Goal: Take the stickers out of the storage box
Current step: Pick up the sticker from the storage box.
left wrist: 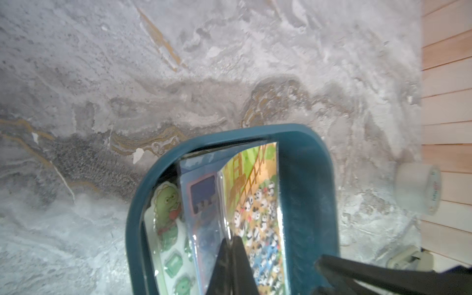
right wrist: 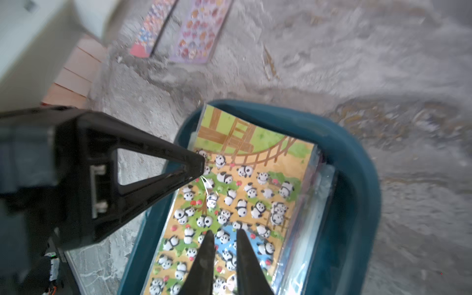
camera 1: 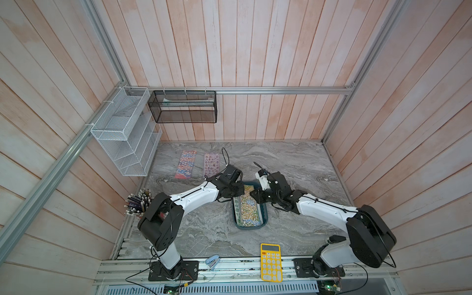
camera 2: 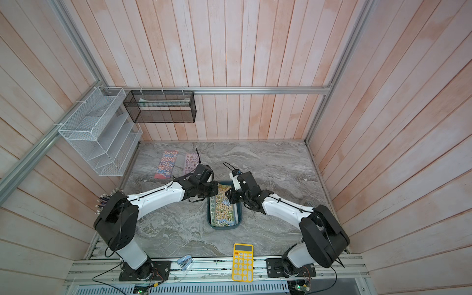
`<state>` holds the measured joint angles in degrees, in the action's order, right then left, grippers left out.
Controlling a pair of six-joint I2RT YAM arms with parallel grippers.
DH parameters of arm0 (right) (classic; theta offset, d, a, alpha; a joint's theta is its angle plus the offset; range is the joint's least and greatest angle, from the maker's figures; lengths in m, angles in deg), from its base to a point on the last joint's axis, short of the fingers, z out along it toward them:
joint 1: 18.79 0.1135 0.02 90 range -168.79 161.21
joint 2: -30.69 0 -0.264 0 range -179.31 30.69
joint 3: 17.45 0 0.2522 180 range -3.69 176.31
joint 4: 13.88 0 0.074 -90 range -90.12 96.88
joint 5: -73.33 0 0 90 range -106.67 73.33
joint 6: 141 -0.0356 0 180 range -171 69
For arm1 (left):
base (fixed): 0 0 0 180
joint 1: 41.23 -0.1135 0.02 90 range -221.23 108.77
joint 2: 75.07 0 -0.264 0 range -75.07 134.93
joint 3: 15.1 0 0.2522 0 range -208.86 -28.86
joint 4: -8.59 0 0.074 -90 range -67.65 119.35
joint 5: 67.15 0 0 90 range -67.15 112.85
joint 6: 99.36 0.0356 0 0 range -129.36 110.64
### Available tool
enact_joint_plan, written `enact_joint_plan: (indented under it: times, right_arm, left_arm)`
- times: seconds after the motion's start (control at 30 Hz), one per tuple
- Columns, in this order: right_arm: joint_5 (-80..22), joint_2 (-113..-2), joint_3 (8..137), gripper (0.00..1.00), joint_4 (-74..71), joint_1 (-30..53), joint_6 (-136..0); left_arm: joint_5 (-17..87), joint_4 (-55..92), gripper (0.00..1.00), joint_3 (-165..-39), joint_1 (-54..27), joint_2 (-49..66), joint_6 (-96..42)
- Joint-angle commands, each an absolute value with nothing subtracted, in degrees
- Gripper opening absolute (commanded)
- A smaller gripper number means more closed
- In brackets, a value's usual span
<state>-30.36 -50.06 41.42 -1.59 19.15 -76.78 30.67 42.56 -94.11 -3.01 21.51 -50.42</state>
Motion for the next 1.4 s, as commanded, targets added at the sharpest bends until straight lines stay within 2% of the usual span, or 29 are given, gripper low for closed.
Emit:
enact_joint_plan:
  times: [0.0,0.17,0.2,0.3,0.53,0.93,1.03,1.2,1.37]
  right_arm:
    - [-29.5,-45.3,41.3,0.25,1.0,17.9,-75.8]
    - [-30.2,-42.4,40.6,0.35,2.7,17.0,-75.7]
    - [-30.7,-42.3,40.3,0.41,2.5,16.8,-75.9]
    - [-32.8,-43.0,39.5,0.51,1.3,16.5,-76.8]
    - [-40.0,-47.8,39.4,0.71,-2.9,16.5,-78.2]
    - [-46.7,-55.3,37.7,0.71,-10.8,16.2,-82.6]
    - [-48.2,-56.0,36.9,0.64,-12.9,16.2,-83.7]
    - [-49.7,-55.5,36.1,0.3,-14.9,16.1,-85.0]
    - [-49.8,-54.6,36.1,0.08,-15.0,15.9,-85.5]
  left_arm:
    - [34.9,38.9,0.0,-92.3,-4.9,17.7,-52.0]
    - [38.9,34.6,0.0,-89.1,-6.7,13.8,-53.3]
    - [39.6,33.7,0.0,-88.3,-7.0,13.1,-53.7]
    - [41.9,31.2,0.0,-86.1,-7.7,11.3,-54.7]
    - [47.9,22.1,0.0,-79.1,-10.6,7.5,-58.6]
    - [51.2,13.9,0.0,-72.6,-12.8,6.7,-62.5]
    - [51.3,13.7,0.0,-72.2,-13.1,7.1,-62.6]
    - [51.2,13.5,0.0,-72.1,-13.3,8.0,-62.6]
    - [50.9,13.3,0.0,-72.2,-13.4,8.6,-62.4]
